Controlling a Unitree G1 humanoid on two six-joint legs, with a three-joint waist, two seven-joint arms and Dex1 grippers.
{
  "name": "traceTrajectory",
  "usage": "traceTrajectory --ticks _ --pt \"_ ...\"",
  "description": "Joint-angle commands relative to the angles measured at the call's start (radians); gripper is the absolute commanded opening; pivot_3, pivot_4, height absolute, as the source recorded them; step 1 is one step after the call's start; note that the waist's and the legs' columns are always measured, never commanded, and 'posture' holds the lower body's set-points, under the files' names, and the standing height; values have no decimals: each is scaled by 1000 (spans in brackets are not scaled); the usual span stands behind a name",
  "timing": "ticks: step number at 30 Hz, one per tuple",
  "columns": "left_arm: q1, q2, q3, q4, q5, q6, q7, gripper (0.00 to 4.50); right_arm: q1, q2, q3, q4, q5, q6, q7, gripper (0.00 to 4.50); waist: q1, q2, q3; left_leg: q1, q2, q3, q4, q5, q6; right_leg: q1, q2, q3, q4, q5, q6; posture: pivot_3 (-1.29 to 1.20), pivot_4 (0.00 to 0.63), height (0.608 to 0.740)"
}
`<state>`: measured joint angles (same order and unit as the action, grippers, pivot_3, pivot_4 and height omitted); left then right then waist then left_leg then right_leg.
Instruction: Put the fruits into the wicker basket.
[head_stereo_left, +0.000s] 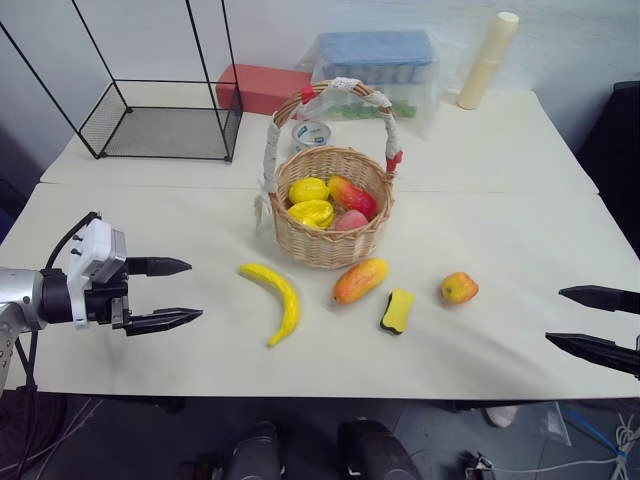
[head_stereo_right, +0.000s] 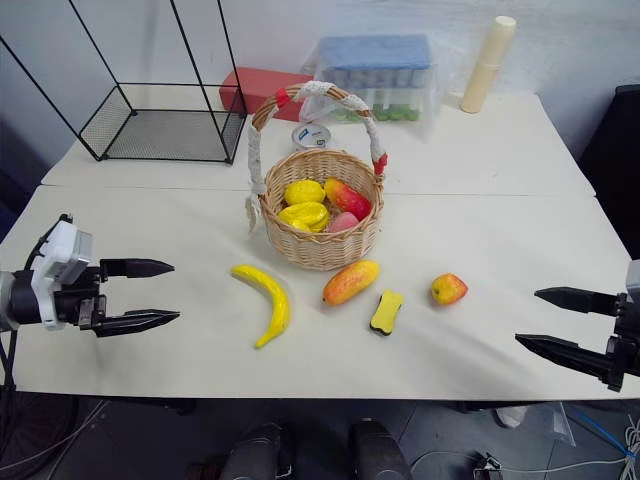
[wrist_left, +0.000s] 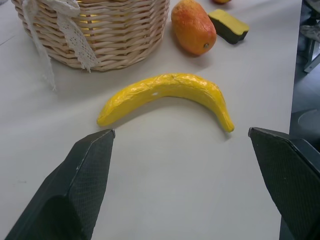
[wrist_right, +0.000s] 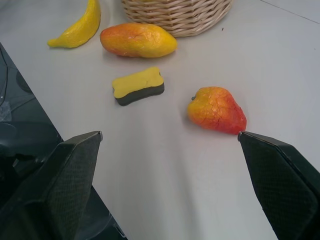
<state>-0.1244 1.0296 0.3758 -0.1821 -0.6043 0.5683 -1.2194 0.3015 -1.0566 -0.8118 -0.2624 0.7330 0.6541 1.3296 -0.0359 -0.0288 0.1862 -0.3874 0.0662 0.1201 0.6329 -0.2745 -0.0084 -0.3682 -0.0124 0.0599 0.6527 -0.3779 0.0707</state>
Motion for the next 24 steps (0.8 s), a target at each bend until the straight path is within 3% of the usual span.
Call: traceTrajectory --ticks 1,18,21,24 --pt "-21 9 28 -13 -18 -6 7 4500 -16 -19 -10 0 2 -2 7 4492 0 0 0 0 0 0 0 0 0 0 0 0 0 0 0 0 150 740" --pt "-71 -3 -75 -50 7 -32 20 4500 -52 -16 20 -69 -40 -5 -47 4492 -13 0 0 0 0 0 0 2 -2 0 1 0 1 0 0 0 150 740" --pt "-150 -5 -136 -103 -51 12 -14 4500 -144 -64 89 -131 13 32 -58 4492 -19 0 0 0 0 0 2 2 -2 0 1 0 3 0 0 0 150 740" --pt "-232 -7 -209 -126 -53 6 -54 4500 -242 -105 237 -192 4 -2 -57 4492 -22 0 0 1 0 0 2 3 -2 0 1 0 5 0 0 0 150 740"
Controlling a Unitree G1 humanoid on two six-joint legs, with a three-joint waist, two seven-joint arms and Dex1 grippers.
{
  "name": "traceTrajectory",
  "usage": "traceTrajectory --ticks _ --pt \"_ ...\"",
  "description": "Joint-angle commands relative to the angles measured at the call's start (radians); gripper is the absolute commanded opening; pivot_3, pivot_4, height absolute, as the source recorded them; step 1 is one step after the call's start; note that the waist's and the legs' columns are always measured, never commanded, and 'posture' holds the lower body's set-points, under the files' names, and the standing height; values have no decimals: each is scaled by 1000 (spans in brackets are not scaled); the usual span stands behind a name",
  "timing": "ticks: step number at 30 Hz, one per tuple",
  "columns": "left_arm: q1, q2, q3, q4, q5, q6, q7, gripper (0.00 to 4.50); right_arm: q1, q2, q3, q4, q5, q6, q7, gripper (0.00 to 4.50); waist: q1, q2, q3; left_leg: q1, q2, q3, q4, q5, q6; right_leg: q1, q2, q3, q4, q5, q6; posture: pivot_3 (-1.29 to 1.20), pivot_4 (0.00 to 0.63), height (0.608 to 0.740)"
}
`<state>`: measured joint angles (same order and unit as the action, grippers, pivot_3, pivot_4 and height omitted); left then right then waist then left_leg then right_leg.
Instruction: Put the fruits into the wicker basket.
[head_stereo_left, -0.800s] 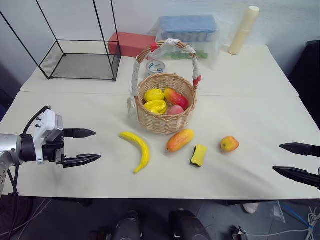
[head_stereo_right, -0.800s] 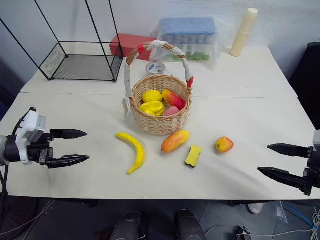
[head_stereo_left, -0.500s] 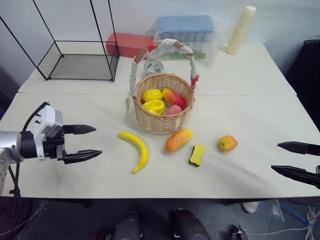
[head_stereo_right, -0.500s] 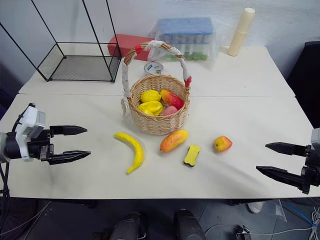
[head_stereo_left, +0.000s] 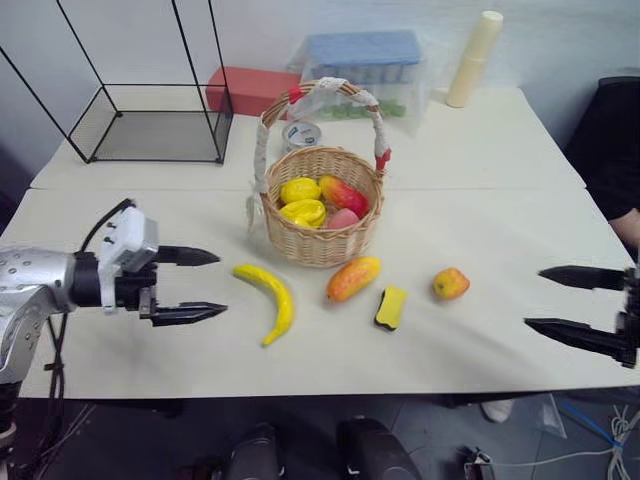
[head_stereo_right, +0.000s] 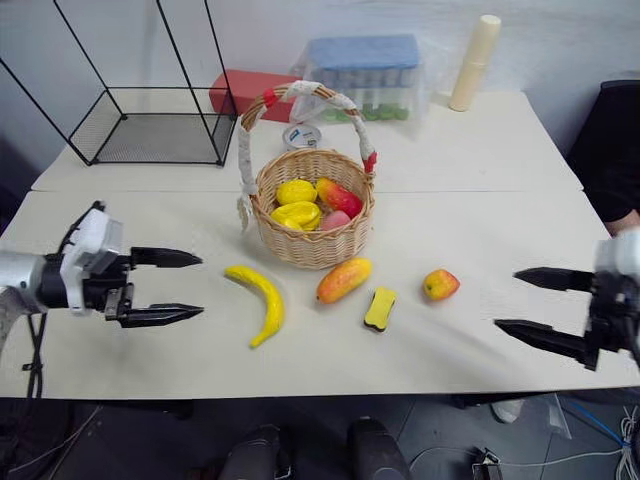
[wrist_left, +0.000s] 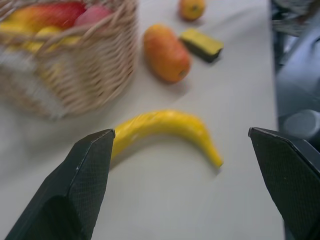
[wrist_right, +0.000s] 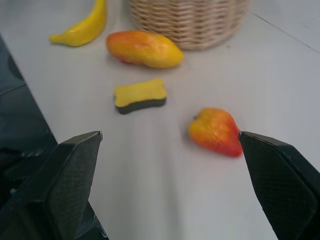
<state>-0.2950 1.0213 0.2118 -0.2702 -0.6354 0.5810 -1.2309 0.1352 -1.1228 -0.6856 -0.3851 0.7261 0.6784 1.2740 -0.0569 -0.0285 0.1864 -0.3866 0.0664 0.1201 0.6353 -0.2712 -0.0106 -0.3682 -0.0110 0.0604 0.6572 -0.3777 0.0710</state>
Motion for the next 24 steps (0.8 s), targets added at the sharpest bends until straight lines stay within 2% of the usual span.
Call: traceTrajectory --ticks 1,7,10,12,17,24 --pt "-78 -1 -61 -36 -16 -12 -50 4500 -104 -43 149 -78 4 -35 -6 4492 -2 0 0 1 0 0 0 0 -1 0 0 0 0 0 0 0 150 740" --pt "-186 -63 -206 1 67 -91 -92 4500 -354 -25 580 -64 -307 -327 18 4492 0 2 1 -4 0 0 3 3 -5 -5 1 1 2 0 0 0 150 740" --pt "-218 -83 -245 15 93 -126 -117 4500 -550 48 808 70 -498 -505 78 4492 -5 2 2 -6 2 2 12 3 -5 -7 2 1 5 0 0 0 150 740" --pt "-231 -89 -256 21 104 -138 -128 4500 -661 112 914 170 -575 -591 123 4492 -6 1 2 -6 1 3 13 3 -4 -7 2 2 6 0 0 0 150 740" --pt "-240 -89 -254 26 115 -142 -131 4500 -823 243 1056 381 -679 -717 192 4492 -3 2 3 -6 2 3 13 3 -4 -8 2 1 8 0 0 0 150 740" --pt "-247 -91 -232 -8 103 -114 -94 4500 -973 336 1171 680 -815 -937 259 4492 -2 2 3 -6 1 3 16 3 -4 -7 0 1 12 0 0 0 150 740"
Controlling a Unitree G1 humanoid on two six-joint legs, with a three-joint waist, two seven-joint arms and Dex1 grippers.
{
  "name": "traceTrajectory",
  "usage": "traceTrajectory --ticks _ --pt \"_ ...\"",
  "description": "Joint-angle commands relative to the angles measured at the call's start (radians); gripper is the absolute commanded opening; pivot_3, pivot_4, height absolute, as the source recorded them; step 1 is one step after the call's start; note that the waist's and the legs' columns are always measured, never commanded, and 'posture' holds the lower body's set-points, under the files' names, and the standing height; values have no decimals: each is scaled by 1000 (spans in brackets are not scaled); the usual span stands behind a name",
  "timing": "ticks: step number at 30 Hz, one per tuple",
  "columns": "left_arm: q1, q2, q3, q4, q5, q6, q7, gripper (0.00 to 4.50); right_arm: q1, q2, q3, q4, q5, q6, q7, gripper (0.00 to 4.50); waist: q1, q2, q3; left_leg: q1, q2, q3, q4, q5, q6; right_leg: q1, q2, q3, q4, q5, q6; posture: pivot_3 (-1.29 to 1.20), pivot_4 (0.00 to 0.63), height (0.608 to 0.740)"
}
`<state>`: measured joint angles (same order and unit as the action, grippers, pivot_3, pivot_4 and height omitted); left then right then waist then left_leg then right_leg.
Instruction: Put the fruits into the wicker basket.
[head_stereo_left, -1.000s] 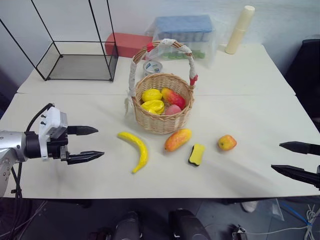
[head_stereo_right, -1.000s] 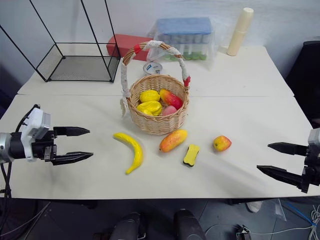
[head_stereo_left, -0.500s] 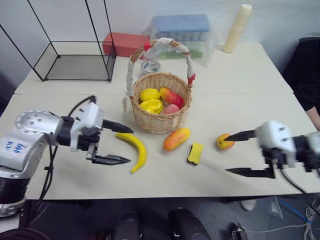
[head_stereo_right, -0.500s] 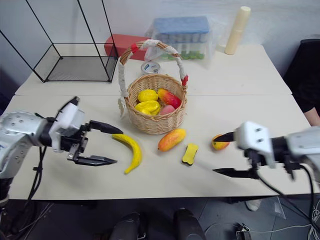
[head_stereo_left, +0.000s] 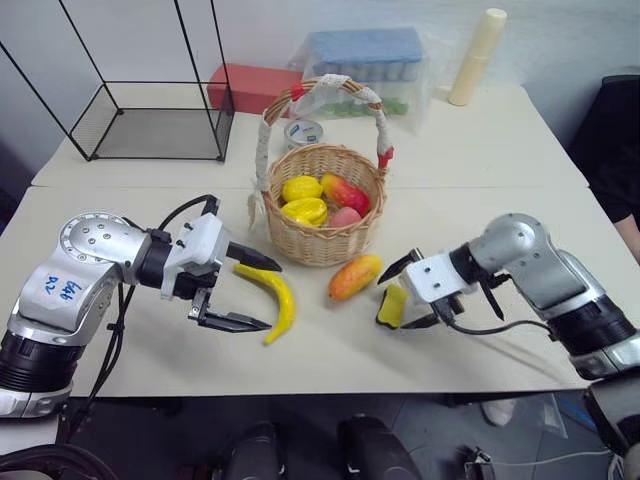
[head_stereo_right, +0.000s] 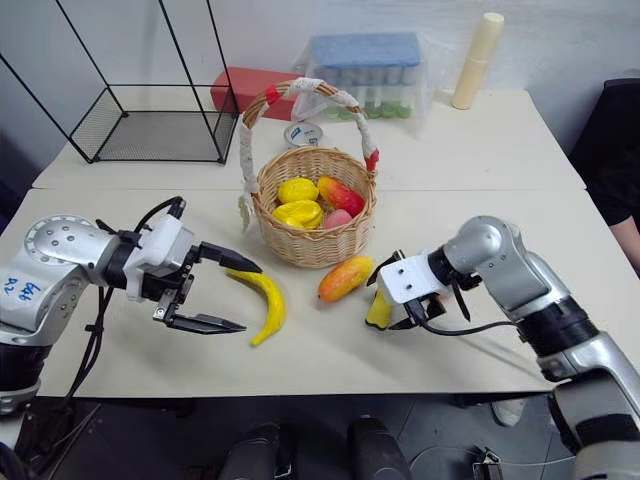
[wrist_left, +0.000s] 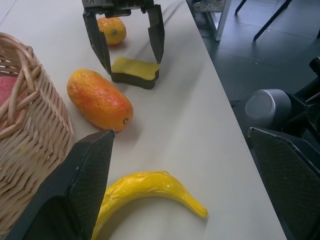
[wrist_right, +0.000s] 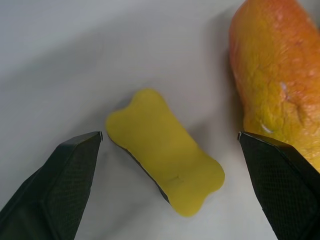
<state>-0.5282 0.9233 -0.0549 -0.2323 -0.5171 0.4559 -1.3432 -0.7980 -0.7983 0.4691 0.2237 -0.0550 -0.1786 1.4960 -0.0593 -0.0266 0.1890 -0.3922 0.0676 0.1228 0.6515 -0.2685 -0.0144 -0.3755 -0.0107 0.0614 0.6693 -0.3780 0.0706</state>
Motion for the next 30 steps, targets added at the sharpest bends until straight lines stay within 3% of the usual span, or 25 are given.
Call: traceTrajectory --ticks 1,2,5,11,14,18,21,25,30 --pt "-14 7 39 -52 -19 18 25 4500 -50 25 23 95 -37 -90 47 4492 0 0 0 0 0 0 0 0 0 0 0 0 0 0 0 0 150 740" --pt "-13 6 43 -57 -22 24 31 4500 -58 36 26 113 -38 -100 56 4492 -1 0 0 0 0 0 0 0 0 0 0 0 1 0 0 0 150 740" --pt "-12 4 51 -68 -25 36 48 4500 -69 55 43 160 -55 -148 73 3897 -1 0 0 1 0 0 0 0 0 0 0 0 3 0 -1 0 150 740" --pt "-12 1 54 -75 -30 40 56 4500 -20 50 11 105 4 -108 96 1892 -7 0 0 3 1 0 1 0 -1 1 0 0 6 -1 -1 0 150 740" --pt "-34 -18 45 -59 -33 39 56 4500 79 -19 -82 -80 131 49 85 1195 -2 0 0 3 1 -1 1 0 -1 1 0 -1 7 -1 -2 0 150 740" --pt "-52 -44 39 -55 -40 47 58 4500 226 -140 -266 -356 320 328 15 1073 10 1 1 1 0 -2 1 0 -1 0 -1 -2 6 -1 -2 0 150 740" --pt "-65 -78 26 -49 -36 44 67 4500 370 -279 -537 -467 431 526 -57 1073 19 1 1 1 -1 -3 1 0 0 1 -2 -2 5 -1 -2 0 150 740" --pt "-96 -146 21 -29 -31 35 116 4500 555 -356 -842 -396 378 630 -187 1073 25 0 0 2 -1 -3 0 0 0 3 -1 -2 3 -1 -2 0 150 740" --pt "-119 -194 13 -41 -50 51 129 4500 812 -310 -1060 -331 307 684 -292 1073 28 0 0 2 -1 -2 -1 0 0 3 1 0 1 -1 -1 0 150 740"
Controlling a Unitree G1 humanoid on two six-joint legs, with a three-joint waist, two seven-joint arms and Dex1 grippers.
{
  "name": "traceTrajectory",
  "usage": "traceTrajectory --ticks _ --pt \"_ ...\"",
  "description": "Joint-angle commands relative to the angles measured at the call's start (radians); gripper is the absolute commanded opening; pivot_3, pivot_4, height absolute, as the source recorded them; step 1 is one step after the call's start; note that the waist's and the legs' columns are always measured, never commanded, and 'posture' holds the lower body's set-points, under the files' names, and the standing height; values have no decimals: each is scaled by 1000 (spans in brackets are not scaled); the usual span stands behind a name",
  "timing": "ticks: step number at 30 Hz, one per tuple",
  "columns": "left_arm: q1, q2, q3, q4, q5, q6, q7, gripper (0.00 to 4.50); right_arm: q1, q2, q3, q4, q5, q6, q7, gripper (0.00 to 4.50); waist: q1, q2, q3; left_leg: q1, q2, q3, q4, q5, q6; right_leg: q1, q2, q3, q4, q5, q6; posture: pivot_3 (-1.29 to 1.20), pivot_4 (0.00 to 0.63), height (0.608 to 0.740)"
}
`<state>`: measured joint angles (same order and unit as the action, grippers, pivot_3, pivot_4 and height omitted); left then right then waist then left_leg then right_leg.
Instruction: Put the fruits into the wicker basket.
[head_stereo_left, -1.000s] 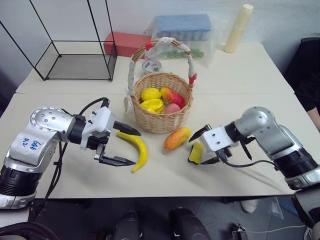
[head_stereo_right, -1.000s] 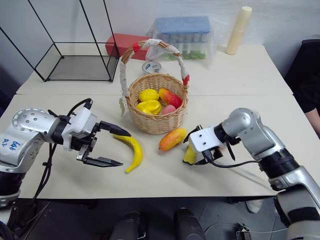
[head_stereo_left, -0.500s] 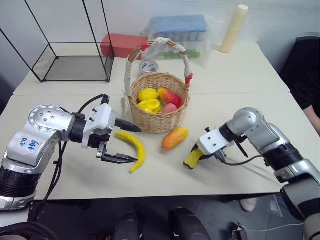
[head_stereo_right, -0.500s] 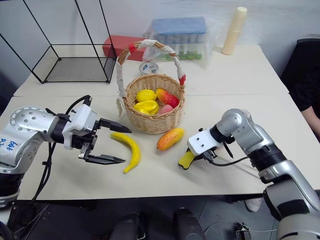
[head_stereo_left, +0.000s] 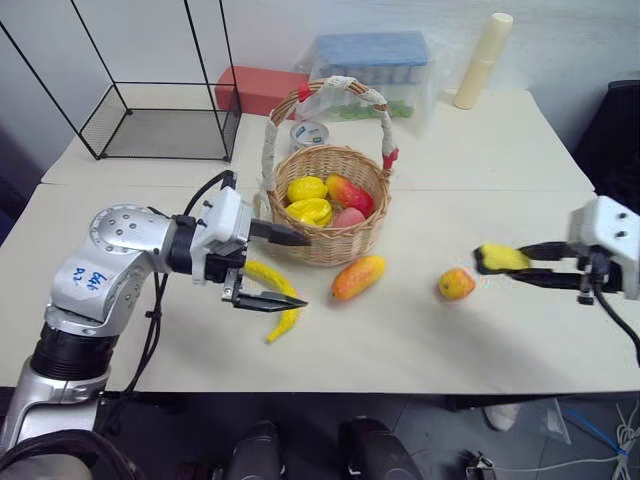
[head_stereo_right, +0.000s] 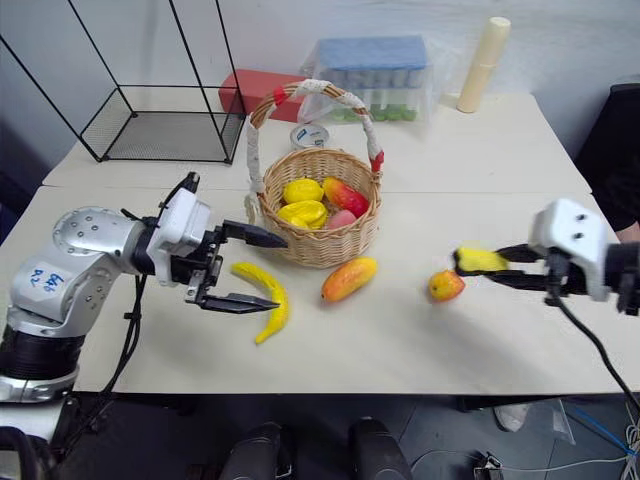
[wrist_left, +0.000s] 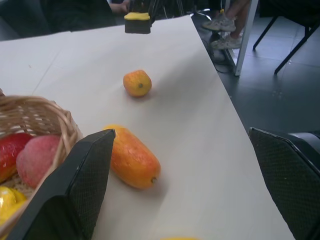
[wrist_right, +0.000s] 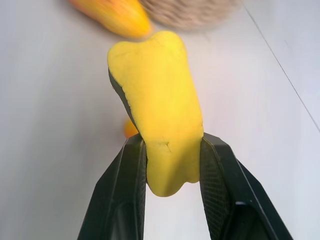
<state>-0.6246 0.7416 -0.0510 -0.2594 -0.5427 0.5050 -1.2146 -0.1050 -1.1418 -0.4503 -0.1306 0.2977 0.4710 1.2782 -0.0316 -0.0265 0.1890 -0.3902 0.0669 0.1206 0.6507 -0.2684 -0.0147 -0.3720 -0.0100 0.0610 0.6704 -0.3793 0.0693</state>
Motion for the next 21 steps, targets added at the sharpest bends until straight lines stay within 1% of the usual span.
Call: traceTrajectory --ticks 1,3,5,7,8,9,11,13,14,15,17,19,21 --pt "-30 -21 4 -8 -25 -1 -1 4500 185 69 -158 36 -73 31 -120 1073 2 0 0 0 0 0 -1 0 0 0 0 0 0 0 0 0 150 740" --pt "-41 -35 0 3 -20 -6 -2 4500 259 113 -166 41 -97 19 -180 1073 1 -1 -1 0 1 0 -2 1 -2 0 2 0 -3 0 1 0 150 740" --pt "-54 -50 -5 15 -11 -18 0 4500 300 175 -176 -4 -66 63 -219 1765 -3 -1 -1 0 0 1 -2 1 -2 0 1 1 -2 -1 1 0 150 740" --pt "-61 -58 -2 25 -7 -18 7 4500 333 193 -184 -48 -49 81 -223 2324 -8 2 -1 1 0 1 -2 2 -3 0 2 2 -1 0 1 0 150 740" --pt "-60 -58 0 27 -4 -14 11 4500 338 191 -187 -56 -49 79 -226 2753 -13 3 -1 1 0 2 -2 2 -3 0 2 2 0 0 1 0 150 740" --pt "-56 -54 2 30 -5 -2 15 4500 336 186 -191 -57 -50 78 -235 2975 -18 3 -1 2 0 2 -2 2 -3 0 2 2 1 0 2 0 150 740" --pt "-35 -46 4 34 4 4 24 4500 322 170 -201 -58 -44 77 -243 3632 -24 3 -1 2 0 1 -2 3 -4 1 2 2 1 -1 2 0 150 740" --pt "7 -21 3 21 30 -17 23 4500 305 141 -206 -64 -31 81 -227 4266 -26 3 -1 3 0 1 -2 3 -4 1 2 2 1 -1 2 0 150 740" --pt "25 -7 7 14 40 -28 21 4500 300 123 -205 -70 -22 77 -210 4481 -27 3 -1 3 0 1 -3 3 -4 1 2 2 1 -1 2 0 150 740" --pt "36 2 10 10 45 -35 20 4500 297 110 -204 -74 -16 74 -198 4481 -26 3 -1 3 0 1 -4 3 -5 1 2 2 1 -1 2 0 150 740" --pt "58 47 34 30 71 -67 8 4500 273 71 -205 -133 55 81 -127 4481 -23 2 0 2 0 0 -4 3 -5 0 3 2 0 -1 2 0 150 740" --pt "67 96 41 65 101 -116 -29 4500 217 44 -208 -209 182 155 -76 4481 -26 2 0 2 0 0 -4 3 -5 0 3 2 0 -1 2 0 150 740" --pt "61 139 16 117 151 -198 -78 4500 154 26 -208 -279 327 249 -46 4481 -26 2 0 3 0 0 -4 3 -5 1 3 1 0 -1 2 0 150 740"
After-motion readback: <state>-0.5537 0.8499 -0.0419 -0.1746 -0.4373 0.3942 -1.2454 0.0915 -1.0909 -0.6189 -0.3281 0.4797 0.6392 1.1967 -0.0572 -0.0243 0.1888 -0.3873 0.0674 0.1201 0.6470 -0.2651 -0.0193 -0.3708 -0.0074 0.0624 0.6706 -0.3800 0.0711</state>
